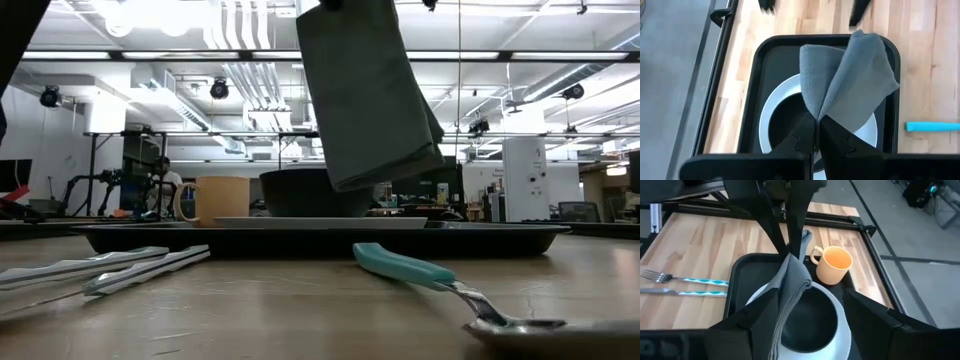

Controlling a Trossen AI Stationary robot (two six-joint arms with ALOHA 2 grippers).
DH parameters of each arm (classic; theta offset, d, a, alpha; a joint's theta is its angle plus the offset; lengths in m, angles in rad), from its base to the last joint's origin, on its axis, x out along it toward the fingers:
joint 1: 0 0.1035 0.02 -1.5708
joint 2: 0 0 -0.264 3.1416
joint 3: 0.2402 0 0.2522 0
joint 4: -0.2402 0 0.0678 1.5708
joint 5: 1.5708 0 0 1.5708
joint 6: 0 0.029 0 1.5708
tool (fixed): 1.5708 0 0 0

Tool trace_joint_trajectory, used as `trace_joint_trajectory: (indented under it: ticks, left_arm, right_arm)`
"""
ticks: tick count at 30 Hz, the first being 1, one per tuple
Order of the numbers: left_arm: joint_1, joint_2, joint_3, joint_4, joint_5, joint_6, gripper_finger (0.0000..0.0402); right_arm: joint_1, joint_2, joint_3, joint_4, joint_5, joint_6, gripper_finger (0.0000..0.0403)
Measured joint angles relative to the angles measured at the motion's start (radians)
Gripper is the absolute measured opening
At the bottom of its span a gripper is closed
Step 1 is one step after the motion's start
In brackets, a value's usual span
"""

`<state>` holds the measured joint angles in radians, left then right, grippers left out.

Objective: Set up tray
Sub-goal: Put the gray napkin on the black serving tray to the right of the white plate

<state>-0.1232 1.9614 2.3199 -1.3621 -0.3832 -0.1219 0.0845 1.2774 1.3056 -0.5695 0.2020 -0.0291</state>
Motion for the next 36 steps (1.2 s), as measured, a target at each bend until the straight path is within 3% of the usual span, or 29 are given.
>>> trace_joint_trajectory:
  ticks: [7,26,30,36]
  left_arm:
    - [0.001,0.000,-0.020,0.001,-0.001,-0.001,0.0000]
    - [-0.001,0.000,-0.030,0.016,-0.015,-0.003,0.0000]
    - [-0.001,0.000,-0.030,0.015,-0.014,-0.003,0.0000]
    - [-0.001,0.000,-0.032,0.017,-0.013,-0.003,0.0000]
  right_arm:
    - [0.000,0.068,0.013,0.086,0.000,0.007,0.0212]
    - [0.000,0.164,0.026,0.113,-0.047,0.030,0.0207]
    - [0.000,0.151,0.026,0.095,-0.047,0.039,0.0182]
    - [0.000,0.151,0.019,0.045,-0.049,0.029,0.0106]
